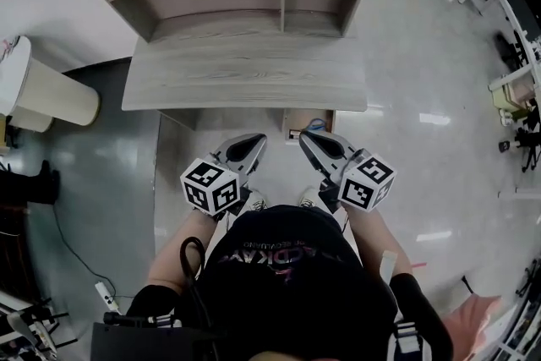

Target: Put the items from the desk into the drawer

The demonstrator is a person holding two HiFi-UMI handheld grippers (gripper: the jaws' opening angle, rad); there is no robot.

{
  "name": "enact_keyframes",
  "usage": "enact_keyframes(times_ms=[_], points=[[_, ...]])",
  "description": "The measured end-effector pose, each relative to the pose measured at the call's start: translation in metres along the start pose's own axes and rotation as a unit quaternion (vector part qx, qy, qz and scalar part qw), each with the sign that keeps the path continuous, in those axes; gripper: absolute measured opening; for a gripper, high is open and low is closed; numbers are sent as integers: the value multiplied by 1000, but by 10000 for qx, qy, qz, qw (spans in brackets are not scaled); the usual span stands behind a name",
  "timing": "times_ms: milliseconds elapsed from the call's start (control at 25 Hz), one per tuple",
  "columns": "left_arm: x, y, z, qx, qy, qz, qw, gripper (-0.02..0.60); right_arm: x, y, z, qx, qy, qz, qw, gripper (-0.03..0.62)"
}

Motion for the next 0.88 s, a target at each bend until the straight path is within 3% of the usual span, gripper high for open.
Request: enact_keyframes(times_ms=[200,440,880], points=[[-15,-5,-18,-94,216,-118,9997,11,-7,-12,23,-63,-129,-117,9998,17],[-19,3,-44,53,419,-124,9990,11,-16,-12,39,-169,-232,-8,9996,17],[-19,23,-52,-94,453,-2,9989,11,-25,12,48,309,-360,97,9988,17]])
Point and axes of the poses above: the fingertips, and each gripper's own axes: x forward along the fingers, z to its left, y out of its underside, the point moved 5 cm from there along -x, backward along the fingers, and after that the axes turned 13 degrees about -x, right-handed, at the moved point
